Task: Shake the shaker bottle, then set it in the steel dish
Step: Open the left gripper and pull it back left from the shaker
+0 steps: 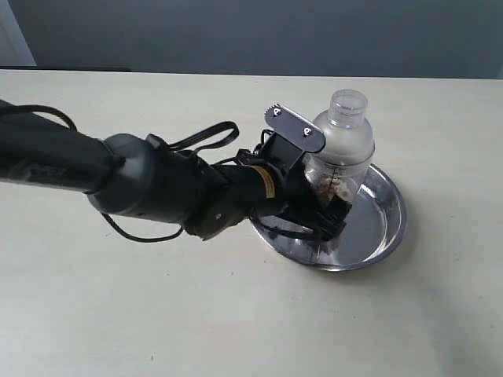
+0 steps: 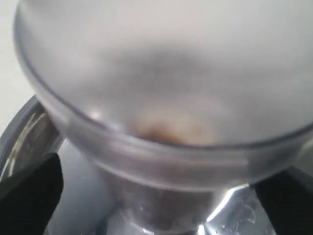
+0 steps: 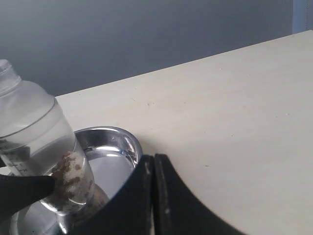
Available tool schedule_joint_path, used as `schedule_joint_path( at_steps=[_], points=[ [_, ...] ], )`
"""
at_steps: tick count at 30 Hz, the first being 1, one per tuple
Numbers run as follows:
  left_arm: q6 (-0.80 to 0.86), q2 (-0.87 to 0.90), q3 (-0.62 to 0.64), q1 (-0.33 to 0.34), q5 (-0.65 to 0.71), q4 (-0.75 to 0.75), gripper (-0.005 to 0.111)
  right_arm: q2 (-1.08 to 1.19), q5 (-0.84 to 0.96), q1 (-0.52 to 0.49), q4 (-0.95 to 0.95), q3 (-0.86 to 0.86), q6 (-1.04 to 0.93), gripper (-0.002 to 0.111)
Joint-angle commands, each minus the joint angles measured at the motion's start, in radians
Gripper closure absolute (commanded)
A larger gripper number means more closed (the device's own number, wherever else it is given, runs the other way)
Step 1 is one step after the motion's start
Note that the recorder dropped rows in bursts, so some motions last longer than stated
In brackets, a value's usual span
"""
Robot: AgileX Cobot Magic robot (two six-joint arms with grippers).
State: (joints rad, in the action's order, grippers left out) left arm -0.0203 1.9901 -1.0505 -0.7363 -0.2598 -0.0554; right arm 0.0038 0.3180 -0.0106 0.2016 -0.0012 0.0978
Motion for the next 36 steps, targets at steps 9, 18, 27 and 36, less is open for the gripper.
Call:
schedule_joint_path(
  at_steps=[9, 18, 27, 36],
  points=[
    [-0.004, -0.321, 0.196, -0.003, 0.122, -0.05, 0.003, -0.004, -0.01, 0.002, -0.001, 0.001, -0.006, 0.109],
    [0.078, -0.65, 0.467, -0.003, -0.088, -0.054, 0.003, -0.004, -0.01, 0.002, -0.001, 0.001, -0.006, 0.109],
    [0.138, -1.005, 0.651, -0.001, -0.124, -0.058, 0.003, -0.004, -0.01, 0.002, -0.001, 0.001, -0.006, 0.109],
    [0.136, -1.356, 0.682, -0.001, 0.226, -0.058, 0.003, -0.004, -0.01, 0.002, -0.001, 0.001, -0.006, 0.109]
  ],
)
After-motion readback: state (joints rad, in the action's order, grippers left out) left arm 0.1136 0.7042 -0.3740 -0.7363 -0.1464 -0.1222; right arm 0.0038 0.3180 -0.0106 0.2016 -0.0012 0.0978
